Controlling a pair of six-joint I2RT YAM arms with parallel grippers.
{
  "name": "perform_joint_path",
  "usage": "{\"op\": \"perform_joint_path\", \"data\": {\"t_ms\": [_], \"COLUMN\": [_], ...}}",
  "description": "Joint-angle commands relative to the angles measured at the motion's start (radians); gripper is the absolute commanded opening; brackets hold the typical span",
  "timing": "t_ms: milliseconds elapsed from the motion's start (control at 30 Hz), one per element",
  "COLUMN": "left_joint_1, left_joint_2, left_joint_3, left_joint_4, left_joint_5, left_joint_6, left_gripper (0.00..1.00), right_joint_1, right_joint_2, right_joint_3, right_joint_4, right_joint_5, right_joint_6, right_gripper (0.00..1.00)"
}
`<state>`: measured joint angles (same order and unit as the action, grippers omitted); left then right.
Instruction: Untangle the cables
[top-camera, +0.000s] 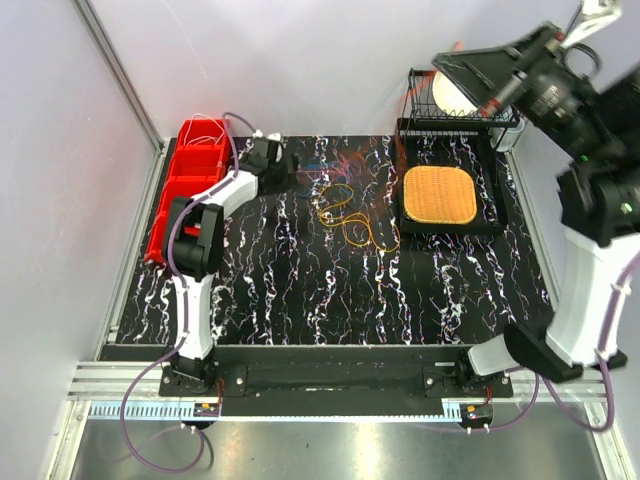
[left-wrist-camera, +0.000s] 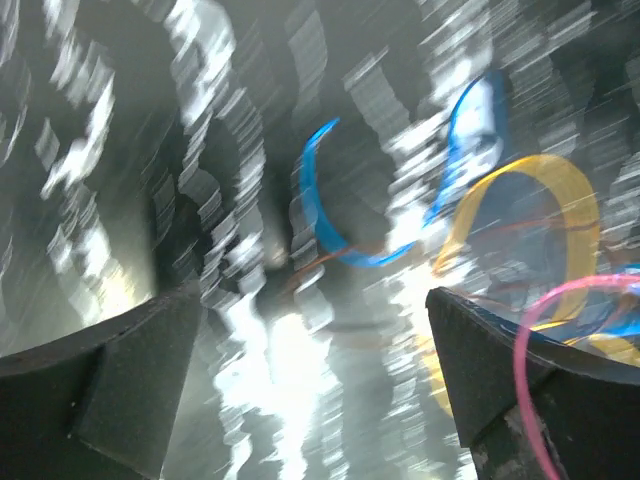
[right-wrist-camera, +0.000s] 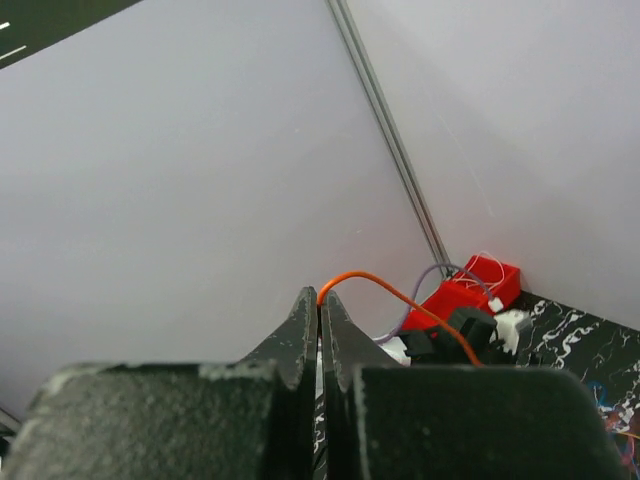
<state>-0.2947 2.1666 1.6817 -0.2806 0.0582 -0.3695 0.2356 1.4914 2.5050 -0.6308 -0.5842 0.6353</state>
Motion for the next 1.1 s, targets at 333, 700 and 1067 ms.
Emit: {"op": "perform_joint_path", "data": {"t_ms": [333,700,1067], "left_joint_1": [-0.198,-0.319,-0.386], "left_joint_2": [-0.372,-0.213,-0.007], "left_joint_3": [-0.292,0.206,0.195], "left_joint_4": [0.046,-0.622,-1.117], "left_joint_5": [0.000,-0.056,-0.531], "left_joint_6": [0.024,0.086,0.000], "left_gripper": [0.97,0.99,0.99], "right_joint_1": [-0.004,-0.004,-0.004], "right_joint_2": [-0.085,-0.140,-0.233], "right_joint_3": [-0.230,-0.350,-0.563], "right_joint_4": [0.157,0.160,0.237], "right_joint_5": [-0.040,-0.034,-0.020], "right_joint_6": [0.023,0.007,0.035], "right_gripper": [0.00,0.00,0.00]}}
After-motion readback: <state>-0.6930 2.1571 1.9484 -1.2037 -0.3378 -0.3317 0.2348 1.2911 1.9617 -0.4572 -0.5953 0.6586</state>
